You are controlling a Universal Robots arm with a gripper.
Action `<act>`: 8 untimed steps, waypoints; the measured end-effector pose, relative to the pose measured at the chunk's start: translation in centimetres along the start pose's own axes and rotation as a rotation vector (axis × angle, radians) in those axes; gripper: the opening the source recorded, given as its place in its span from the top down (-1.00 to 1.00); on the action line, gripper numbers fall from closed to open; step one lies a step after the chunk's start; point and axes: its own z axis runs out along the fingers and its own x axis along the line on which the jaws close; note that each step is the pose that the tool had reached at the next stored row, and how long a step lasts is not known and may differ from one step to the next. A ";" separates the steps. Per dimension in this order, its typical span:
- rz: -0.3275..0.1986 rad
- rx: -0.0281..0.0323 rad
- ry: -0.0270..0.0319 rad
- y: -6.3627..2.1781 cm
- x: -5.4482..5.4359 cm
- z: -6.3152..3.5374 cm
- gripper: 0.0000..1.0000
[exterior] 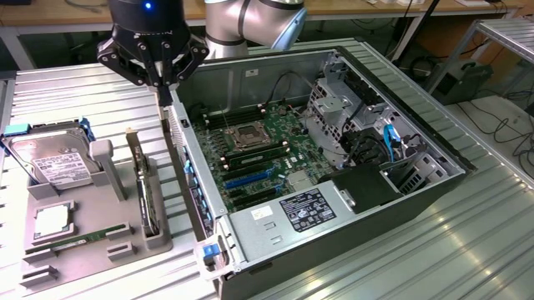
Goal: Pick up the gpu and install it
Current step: 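Reach for the gpu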
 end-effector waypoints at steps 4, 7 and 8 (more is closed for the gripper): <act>0.000 0.0000 0.0000 -0.01 0.1 0.00 0.79; 0.000 0.0000 0.0000 -0.01 0.2 0.00 0.79; 0.000 0.0000 0.0000 -0.01 0.2 0.00 0.79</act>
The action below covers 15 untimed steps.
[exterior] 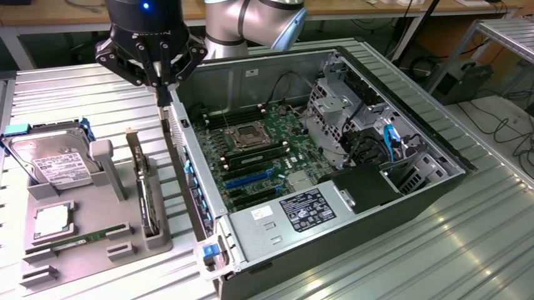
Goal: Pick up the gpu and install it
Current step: 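Reach for the gpu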
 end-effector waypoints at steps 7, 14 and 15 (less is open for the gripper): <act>0.000 0.0000 0.0000 -0.02 0.2 0.00 0.79; 0.000 0.0000 0.0000 -0.03 0.4 -0.01 0.79; 0.000 0.0000 0.0000 -0.03 0.4 -0.01 0.79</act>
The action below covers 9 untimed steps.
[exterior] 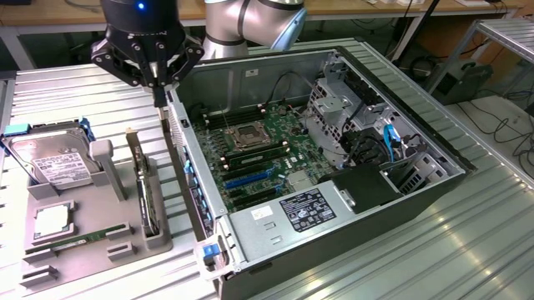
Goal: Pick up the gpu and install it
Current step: 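Reach for the gpu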
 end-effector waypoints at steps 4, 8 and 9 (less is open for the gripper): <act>0.000 0.0000 0.0000 -0.01 0.2 -0.01 0.79; 0.000 0.0000 0.0000 -0.03 0.4 0.00 0.79; 0.000 0.0001 0.0000 -0.03 0.4 0.00 0.79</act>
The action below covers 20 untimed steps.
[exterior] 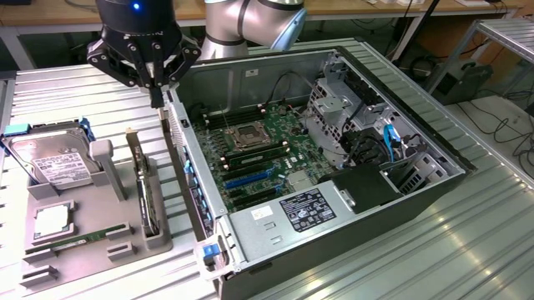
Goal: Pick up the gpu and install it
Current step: 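Reach for the gpu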
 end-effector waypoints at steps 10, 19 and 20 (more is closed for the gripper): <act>0.000 0.0000 0.0000 -0.04 0.5 0.02 0.79; 0.000 -0.0001 0.0000 -0.09 1.1 0.06 0.79; 0.000 0.0000 0.0000 -0.09 1.1 0.06 0.79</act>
